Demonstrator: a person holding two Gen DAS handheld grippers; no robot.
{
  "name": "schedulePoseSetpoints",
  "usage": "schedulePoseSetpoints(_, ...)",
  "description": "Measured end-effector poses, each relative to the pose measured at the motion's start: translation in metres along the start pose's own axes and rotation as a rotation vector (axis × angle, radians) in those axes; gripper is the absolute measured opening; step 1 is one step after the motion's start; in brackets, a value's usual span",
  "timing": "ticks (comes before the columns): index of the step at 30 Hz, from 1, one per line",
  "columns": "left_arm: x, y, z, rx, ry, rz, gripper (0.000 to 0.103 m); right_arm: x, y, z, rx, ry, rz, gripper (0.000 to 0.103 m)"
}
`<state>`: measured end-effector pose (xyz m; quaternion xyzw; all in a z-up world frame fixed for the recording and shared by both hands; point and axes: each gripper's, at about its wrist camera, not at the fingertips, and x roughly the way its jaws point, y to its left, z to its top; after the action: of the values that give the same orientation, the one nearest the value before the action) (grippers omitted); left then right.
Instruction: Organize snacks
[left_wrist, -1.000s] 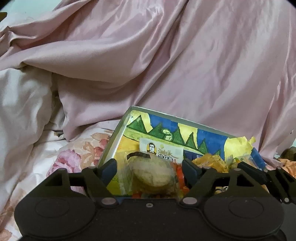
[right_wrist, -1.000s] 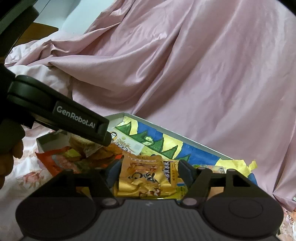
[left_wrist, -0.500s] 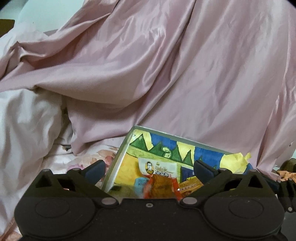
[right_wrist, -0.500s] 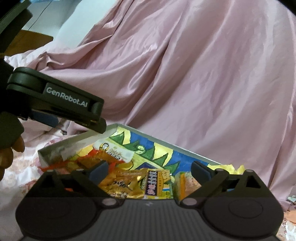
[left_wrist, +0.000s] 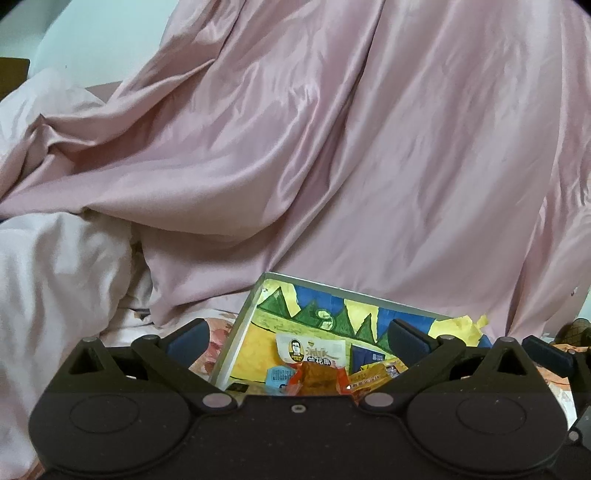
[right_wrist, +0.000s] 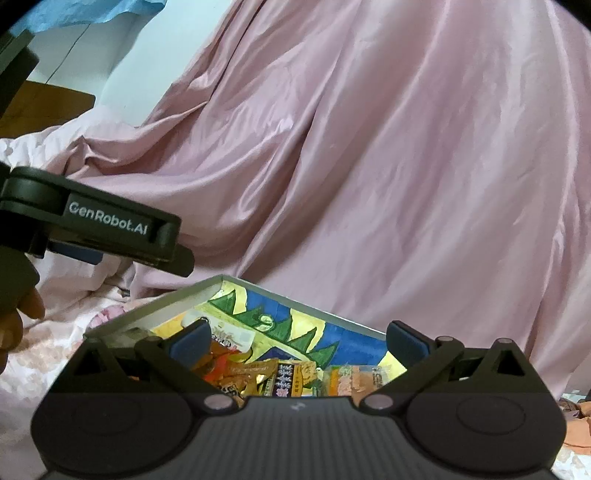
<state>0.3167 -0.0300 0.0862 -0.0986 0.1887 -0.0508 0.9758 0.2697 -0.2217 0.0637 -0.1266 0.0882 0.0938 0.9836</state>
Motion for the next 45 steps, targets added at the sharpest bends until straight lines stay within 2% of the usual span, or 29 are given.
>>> schedulePoseSetpoints(14, -0.034, -0.001, 0.0, 0.005, -0.012, 0.017, 0.102, -0.031, -0.011, 0.009, 0.049, -0.018, -0.019, 0.103)
schedulePoseSetpoints(23, -0.069, -0.002, -0.018, -0.012, -0.002, 0.016, 0.102, -0.062, -0.016, 0.001, 0.093, -0.02, -0.03, 0.103)
schedulePoseSetpoints(36, -0.123, -0.001, -0.048, 0.009, 0.001, 0.06, 0.102, -0.111, -0.022, -0.013, 0.197, 0.008, -0.026, 0.103)
schedulePoseSetpoints(45, -0.157, 0.006, -0.067, 0.013, 0.019, 0.071, 0.102, -0.144, -0.018, -0.018, 0.215, 0.021, -0.024, 0.103)
